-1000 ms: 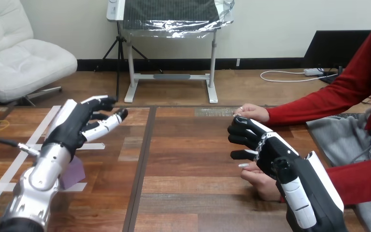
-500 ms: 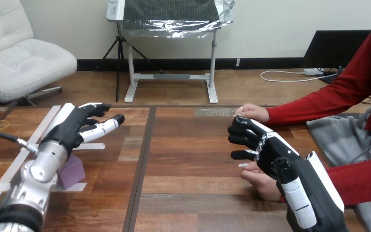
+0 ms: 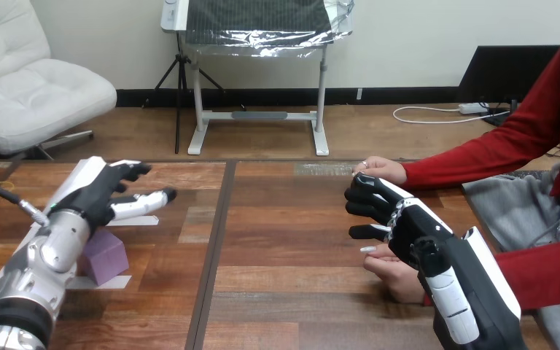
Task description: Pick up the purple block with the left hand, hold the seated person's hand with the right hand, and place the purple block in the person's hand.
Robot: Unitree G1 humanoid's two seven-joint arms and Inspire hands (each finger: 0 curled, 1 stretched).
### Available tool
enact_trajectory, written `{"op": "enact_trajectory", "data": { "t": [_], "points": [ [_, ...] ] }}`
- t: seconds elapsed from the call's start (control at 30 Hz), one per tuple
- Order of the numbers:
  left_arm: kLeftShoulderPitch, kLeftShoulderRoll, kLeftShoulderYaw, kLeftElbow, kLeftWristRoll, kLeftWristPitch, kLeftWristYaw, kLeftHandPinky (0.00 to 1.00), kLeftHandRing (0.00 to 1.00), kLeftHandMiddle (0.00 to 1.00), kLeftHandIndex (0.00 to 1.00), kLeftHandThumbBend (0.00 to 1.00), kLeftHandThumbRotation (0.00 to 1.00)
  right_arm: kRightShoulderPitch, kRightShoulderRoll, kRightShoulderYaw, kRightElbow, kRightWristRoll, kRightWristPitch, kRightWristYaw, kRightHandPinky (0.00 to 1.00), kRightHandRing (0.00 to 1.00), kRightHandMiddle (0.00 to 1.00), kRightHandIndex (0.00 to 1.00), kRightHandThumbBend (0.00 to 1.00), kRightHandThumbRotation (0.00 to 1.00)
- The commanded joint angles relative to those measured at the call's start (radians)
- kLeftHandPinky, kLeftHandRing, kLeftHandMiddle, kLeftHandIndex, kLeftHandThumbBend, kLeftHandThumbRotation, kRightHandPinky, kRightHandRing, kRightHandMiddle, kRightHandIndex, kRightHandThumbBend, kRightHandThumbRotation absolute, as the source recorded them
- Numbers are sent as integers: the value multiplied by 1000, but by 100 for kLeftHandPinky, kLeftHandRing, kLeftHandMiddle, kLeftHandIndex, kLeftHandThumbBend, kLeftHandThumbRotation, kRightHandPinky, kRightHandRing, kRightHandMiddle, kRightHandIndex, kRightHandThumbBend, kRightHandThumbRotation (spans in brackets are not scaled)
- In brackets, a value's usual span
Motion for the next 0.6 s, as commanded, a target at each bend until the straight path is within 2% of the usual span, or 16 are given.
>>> {"op": "enact_trajectory", "data": {
  "t": [0.0, 0.2, 0.57],
  "points": [
    [-89, 33, -36, 25, 31, 15, 40, 73, 87, 87, 85, 67, 53, -31, 12, -19, -56, 11, -14, -10, 75, 84, 85, 86, 68, 100],
    [-86, 41, -57, 39, 52, 21, 69, 71, 85, 86, 84, 69, 52, -34, 12, -19, -52, 16, -18, -6, 75, 84, 85, 86, 67, 100],
    [-85, 50, -83, 48, 73, 59, 82, 70, 83, 85, 84, 73, 54, -41, 6, -17, -50, 33, -15, 7, 75, 85, 85, 86, 67, 100]
  ]
}}
